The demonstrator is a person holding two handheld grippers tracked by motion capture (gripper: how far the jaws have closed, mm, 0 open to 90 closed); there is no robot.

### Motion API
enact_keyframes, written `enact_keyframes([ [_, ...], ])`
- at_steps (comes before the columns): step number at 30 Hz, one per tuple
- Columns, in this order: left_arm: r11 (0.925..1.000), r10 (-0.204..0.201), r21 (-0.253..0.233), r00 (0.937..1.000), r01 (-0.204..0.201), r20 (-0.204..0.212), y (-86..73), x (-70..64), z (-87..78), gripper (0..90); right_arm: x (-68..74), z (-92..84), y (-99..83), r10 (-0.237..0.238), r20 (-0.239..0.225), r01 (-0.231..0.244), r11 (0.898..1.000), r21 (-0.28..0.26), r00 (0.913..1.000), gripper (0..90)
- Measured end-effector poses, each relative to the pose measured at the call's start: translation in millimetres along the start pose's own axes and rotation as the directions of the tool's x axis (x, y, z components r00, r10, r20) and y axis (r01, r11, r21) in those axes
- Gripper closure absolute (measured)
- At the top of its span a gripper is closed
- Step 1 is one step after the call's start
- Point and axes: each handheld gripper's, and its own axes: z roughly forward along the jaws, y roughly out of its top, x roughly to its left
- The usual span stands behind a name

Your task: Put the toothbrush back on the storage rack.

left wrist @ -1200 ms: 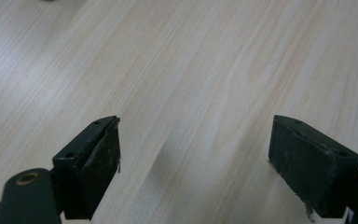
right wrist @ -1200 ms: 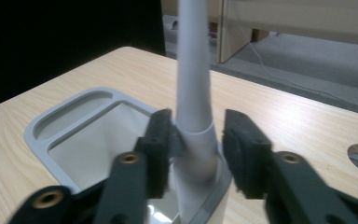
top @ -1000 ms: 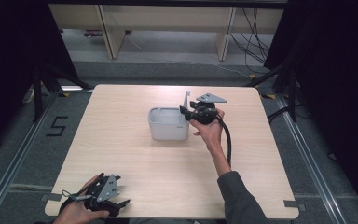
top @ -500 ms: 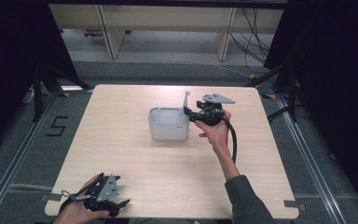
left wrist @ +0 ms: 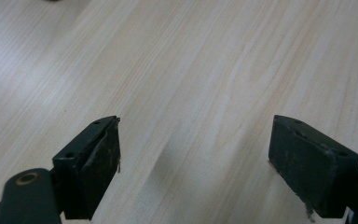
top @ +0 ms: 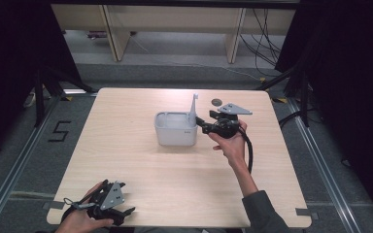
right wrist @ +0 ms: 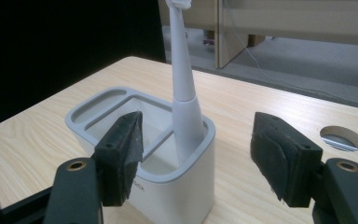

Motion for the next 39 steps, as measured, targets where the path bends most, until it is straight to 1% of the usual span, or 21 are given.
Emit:
enact_keyframes([
  [1,0.9998,0.018,0.007,0.9993,-0.018,-0.032,-0.3,-0.3,-0.4,16.4,-0.6,0.1,0.1,-0.006,-0.008,0.006,1.0,-0.009,0.9999,35.3],
  [2,0.9999,0.015,0.005,0.9993,-0.015,-0.034,-0.5,-0.6,-0.2,16.3,0.1,-1.2,0.4,0.005,0.001,-0.005,1.0,-0.006,1.0,35.2],
  [4,0.9999,0.015,0.003,0.9994,-0.015,-0.03,-0.5,-1.1,-0.1,16.4,0.9,-1.1,-0.2,0.004,0.006,-0.004,1.0,-0.005,1.0,35.0],
  [6,0.9995,-0.014,-0.028,0.9997,0.014,-0.02,-0.8,-2.4,2.0,16.4,1.2,0.4,-2.3,-0.007,-0.003,0.007,1.0,-0.003,1.0,34.9],
  [8,0.9999,0.011,0.001,0.9994,-0.011,-0.034,-0.6,-1.2,0.2,16.4,4.4,-0.5,-3.4,0.012,0.001,-0.012,1.0,0.026,0.9999,34.4],
  [10,0.9999,0.013,-0.003,0.9998,-0.013,-0.015,-0.7,-0.4,0.0,16.4,3.4,-0.7,-4.8,-0.024,0.006,0.024,1.0,0.02,0.9997,33.9],
  [11,0.9999,0.014,0.0,0.9998,-0.014,-0.016,-0.6,-0.6,-0.2,16.4,4.6,-1.1,-5.8,-0.004,-0.008,0.004,1.0,0.019,1.0,33.7],
  [12,0.9997,-0.01,-0.022,0.9998,0.009,-0.018,-0.8,-2.2,1.4,16.4,4.4,-2.4,-6.1,-0.011,-0.014,0.011,1.0,0.022,0.9998,33.6],
  [14,0.9998,-0.01,-0.02,0.9988,0.009,-0.047,-0.9,-2.9,2.2,16.4,4.2,-5.5,-7.8,0.016,-0.034,-0.015,1.0,0.025,0.9993,33.5],
  [23,0.9996,-0.016,-0.025,0.9993,0.015,-0.034,-1.0,-3.1,2.3,16.4,1.1,-14.1,-14.8,-0.005,-0.017,0.006,1.0,0.027,0.9998,32.7],
  [25,0.9999,-0.001,-0.01,0.9991,0.0,-0.042,-0.8,-2.2,1.3,16.4,3.5,-15.9,-15.1,0.02,-0.028,-0.019,0.999,0.044,0.9994,32.4],
  [26,0.9999,0.012,0.001,0.9995,-0.012,-0.028,-0.6,-1.3,0.0,16.4,4.6,-16.2,-16.0,0.011,-0.029,-0.009,0.999,0.043,0.9995,32.0],
  [27,0.9995,-0.015,-0.026,0.9996,0.015,-0.022,-1.0,-2.5,1.8,16.4,5.1,-16.2,-16.8,0.003,-0.034,-0.001,0.999,0.042,0.9994,31.7],
  [28,0.9999,0.001,-0.012,0.9997,-0.001,-0.023,-0.8,-1.5,0.8,16.4,7.1,-16.4,-17.9,0.015,-0.037,-0.013,0.999,0.041,0.9992,31.3],
  [29,0.9999,0.015,0.002,0.9997,-0.015,-0.019,-0.5,-0.6,-0.4,16.4,8.7,-16.9,-18.2,-0.006,-0.039,0.008,0.999,0.053,0.9992,30.5],
  [32,0.9994,-0.019,-0.031,0.9996,0.018,-0.02,-0.9,-2.8,1.6,16.4,12.4,-19.3,-20.5,-0.04,-0.031,0.041,0.998,0.052,0.9987,30.1],
  [34,0.9998,-0.001,-0.018,0.9998,0.0,-0.018,-1.1,-1.4,0.7,16.3,17.6,-22.6,-22.8,-0.027,-0.044,0.03,0.997,0.068,0.9987,29.3],
  [35,0.9999,0.012,-0.007,0.9998,-0.012,-0.015,-1.0,-0.6,0.1,16.4,17.3,-22.7,-23.4,-0.049,-0.049,0.052,0.997,0.06,0.9976,29.1],
  [36,0.9999,0.01,-0.008,0.9998,-0.01,-0.015,-0.9,-0.8,0.0,16.4,20.7,-26.6,-25.3,-0.026,-0.042,0.029,0.997,0.075,0.9988,28.6],
  [37,0.9996,-0.011,-0.027,0.9998,0.011,-0.015,-1.0,-2.3,1.3,16.4,21.4,-27.7,-27.1,-0.042,-0.052,0.045,0.997,0.065,0.9978,27.9],
  [39,0.9996,-0.014,-0.025,0.9997,0.014,-0.018,-1.0,-2.0,2.2,16.4,23.9,-31.0,-30.5,-0.032,-0.069,0.037,0.997,0.074,0.9971,27.7],
])
